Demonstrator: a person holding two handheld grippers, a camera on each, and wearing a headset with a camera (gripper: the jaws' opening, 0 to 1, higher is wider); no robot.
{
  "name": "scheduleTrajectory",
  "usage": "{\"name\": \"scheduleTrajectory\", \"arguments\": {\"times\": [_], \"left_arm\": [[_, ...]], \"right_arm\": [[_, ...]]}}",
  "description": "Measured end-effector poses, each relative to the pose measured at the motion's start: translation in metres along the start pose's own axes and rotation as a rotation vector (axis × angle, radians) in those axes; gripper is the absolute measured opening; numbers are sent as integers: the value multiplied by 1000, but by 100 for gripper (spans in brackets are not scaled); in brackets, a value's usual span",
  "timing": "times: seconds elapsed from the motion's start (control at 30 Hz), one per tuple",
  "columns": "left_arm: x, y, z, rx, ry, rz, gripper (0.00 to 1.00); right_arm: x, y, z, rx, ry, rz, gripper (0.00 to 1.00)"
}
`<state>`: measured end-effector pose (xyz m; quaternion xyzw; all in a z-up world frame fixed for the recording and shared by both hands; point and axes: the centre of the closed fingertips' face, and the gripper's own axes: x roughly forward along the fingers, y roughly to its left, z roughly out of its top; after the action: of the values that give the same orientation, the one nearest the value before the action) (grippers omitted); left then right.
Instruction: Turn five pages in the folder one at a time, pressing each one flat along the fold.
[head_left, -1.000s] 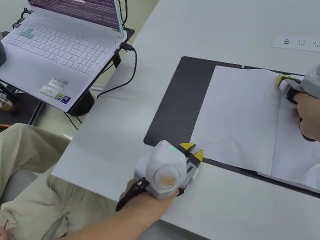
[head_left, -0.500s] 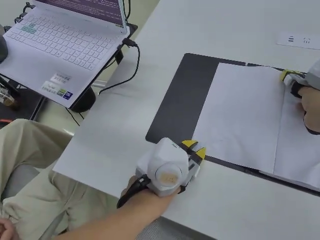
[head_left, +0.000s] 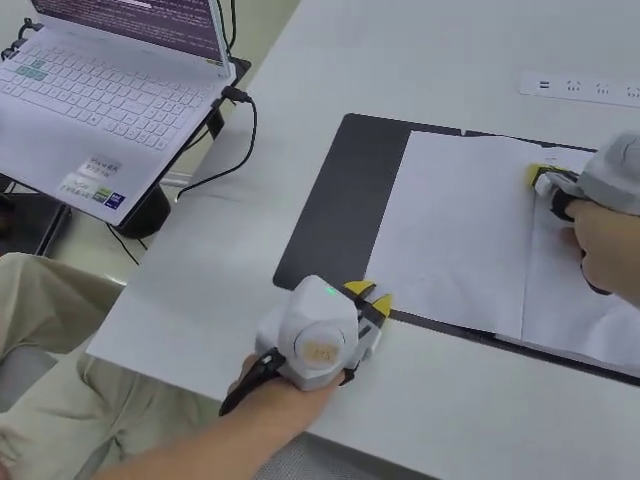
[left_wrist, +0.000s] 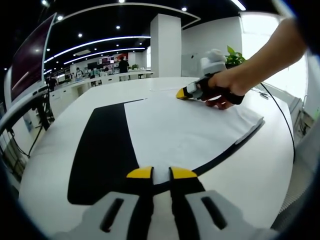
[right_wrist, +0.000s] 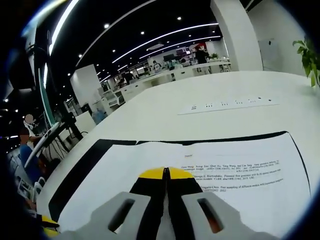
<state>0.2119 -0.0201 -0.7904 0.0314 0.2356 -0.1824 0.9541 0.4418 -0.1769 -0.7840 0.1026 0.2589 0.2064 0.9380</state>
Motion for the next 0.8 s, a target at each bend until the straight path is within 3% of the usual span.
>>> {"name": "scheduleTrajectory", "arguments": {"times": [0.07, 0.1, 0.23, 0.8], "left_arm": [[0, 0, 0, -1, -1, 0, 11], [0, 0, 0, 0, -1, 0, 11], [0, 0, 0, -1, -2, 1, 11], [1, 0, -1, 9, 0, -2, 11]], "right_arm": [[-2, 1, -2, 2, 1, 4, 0], [-14, 10, -4, 6, 0, 6, 0], [-37, 25, -9, 0, -1, 13, 0], [-69, 39, -31, 16, -4, 30, 0]]}}
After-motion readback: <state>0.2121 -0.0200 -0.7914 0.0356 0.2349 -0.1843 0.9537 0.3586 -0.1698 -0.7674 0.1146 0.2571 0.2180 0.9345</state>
